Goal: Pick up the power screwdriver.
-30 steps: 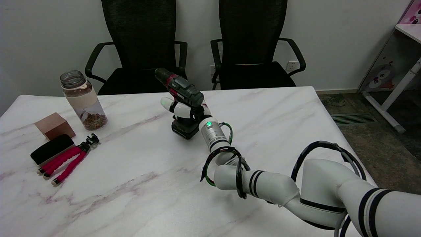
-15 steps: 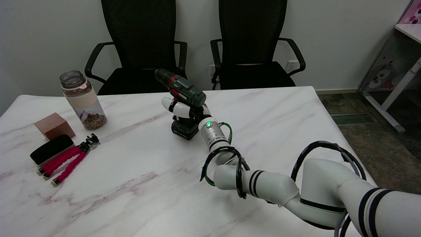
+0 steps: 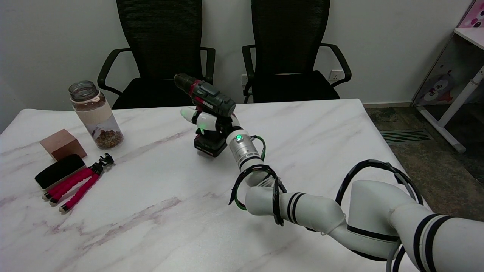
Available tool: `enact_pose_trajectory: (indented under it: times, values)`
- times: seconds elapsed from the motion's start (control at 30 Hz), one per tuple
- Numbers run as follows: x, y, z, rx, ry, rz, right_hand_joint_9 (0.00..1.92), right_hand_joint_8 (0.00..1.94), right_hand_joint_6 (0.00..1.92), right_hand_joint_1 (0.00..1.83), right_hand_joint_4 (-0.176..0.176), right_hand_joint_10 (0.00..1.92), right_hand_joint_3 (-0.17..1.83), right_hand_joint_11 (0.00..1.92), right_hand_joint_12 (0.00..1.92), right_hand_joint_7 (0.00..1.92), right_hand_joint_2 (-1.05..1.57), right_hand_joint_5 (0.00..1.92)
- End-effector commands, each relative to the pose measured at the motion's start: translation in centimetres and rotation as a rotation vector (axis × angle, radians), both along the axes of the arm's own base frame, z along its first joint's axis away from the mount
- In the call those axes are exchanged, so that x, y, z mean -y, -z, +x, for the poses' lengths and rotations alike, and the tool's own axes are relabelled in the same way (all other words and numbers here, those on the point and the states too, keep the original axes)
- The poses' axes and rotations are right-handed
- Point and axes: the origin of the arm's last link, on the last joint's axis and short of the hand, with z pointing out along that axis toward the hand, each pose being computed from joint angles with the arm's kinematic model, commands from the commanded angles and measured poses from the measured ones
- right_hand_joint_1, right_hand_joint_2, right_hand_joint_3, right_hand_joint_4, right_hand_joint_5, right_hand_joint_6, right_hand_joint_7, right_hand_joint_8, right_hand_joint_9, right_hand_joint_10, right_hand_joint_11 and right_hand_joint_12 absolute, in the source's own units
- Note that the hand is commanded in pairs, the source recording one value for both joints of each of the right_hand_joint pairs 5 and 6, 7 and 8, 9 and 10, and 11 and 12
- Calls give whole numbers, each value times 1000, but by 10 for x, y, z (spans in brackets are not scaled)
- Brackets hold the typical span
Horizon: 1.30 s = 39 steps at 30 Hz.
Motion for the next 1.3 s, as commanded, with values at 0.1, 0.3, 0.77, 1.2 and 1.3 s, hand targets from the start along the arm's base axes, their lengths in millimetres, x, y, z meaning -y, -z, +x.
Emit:
enact_pose_trajectory:
  times: [0.1, 0.3, 0.77, 1.2, 1.3]
  values:
    - [15, 3, 50, -17, -150, 52, 1870, 1562, 1562, 840, 176, 1870, 556, 1894, 1894, 1562, 773, 1562]
    - [21, -3, 67, -31, -192, 53, 1905, 1420, 1420, 859, 170, 1905, 576, 1920, 1920, 1420, 797, 1420]
    - [33, -30, 112, -83, -297, 38, 1920, 1050, 1050, 874, -4, 1920, 576, 1920, 1920, 1050, 829, 1050]
    - [32, -35, 111, -73, -294, 35, 1920, 1086, 1086, 881, -1, 1920, 584, 1920, 1920, 1086, 862, 1086]
    - [32, -37, 111, -75, -294, 31, 1920, 1211, 1211, 881, 8, 1920, 573, 1920, 1920, 1211, 878, 1211]
